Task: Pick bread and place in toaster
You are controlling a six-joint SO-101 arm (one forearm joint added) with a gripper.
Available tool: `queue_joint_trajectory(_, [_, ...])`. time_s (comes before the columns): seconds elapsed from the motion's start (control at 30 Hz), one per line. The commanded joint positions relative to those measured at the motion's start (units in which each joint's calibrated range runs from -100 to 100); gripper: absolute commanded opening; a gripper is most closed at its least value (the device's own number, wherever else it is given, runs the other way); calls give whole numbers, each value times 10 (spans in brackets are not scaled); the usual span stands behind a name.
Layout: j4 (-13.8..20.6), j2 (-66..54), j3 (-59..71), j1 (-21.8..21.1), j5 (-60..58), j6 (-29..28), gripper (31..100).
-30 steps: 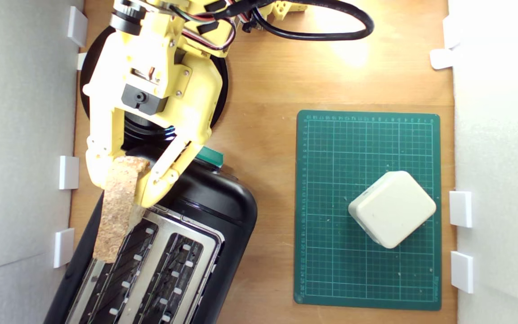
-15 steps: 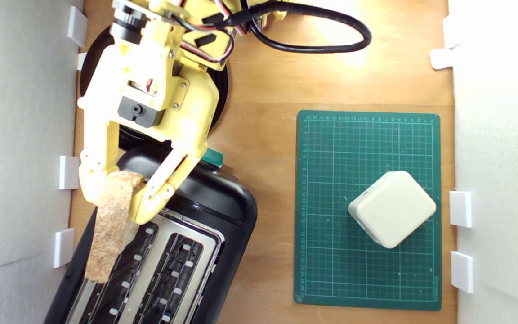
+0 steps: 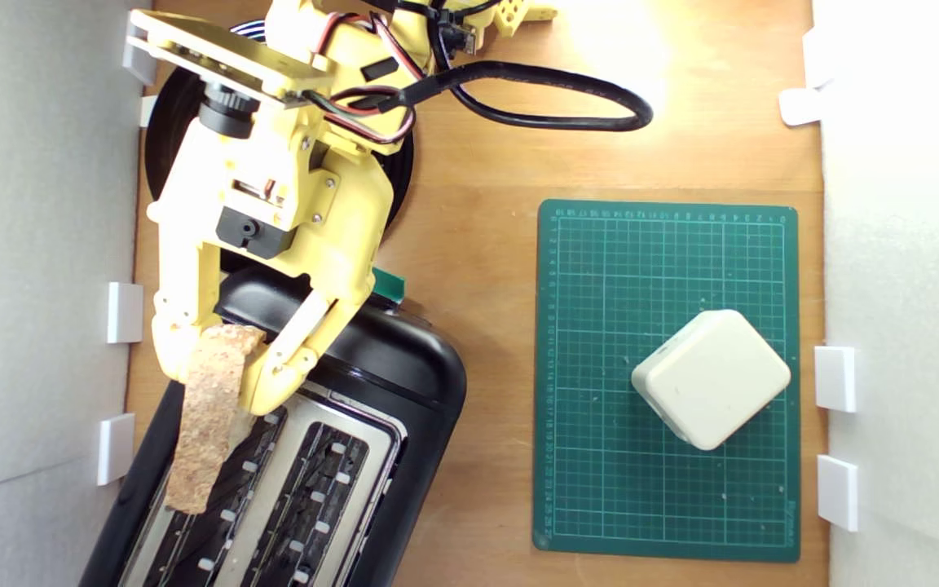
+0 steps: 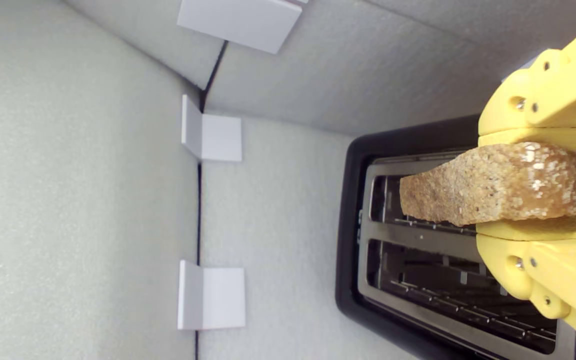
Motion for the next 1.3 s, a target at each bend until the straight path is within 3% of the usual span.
queue_joint_trajectory(0.0, [-4,-9,-39,0,-32,-2,614])
queue_joint_trajectory(1.27, [-20,50,-39,-4,-102,-1,614])
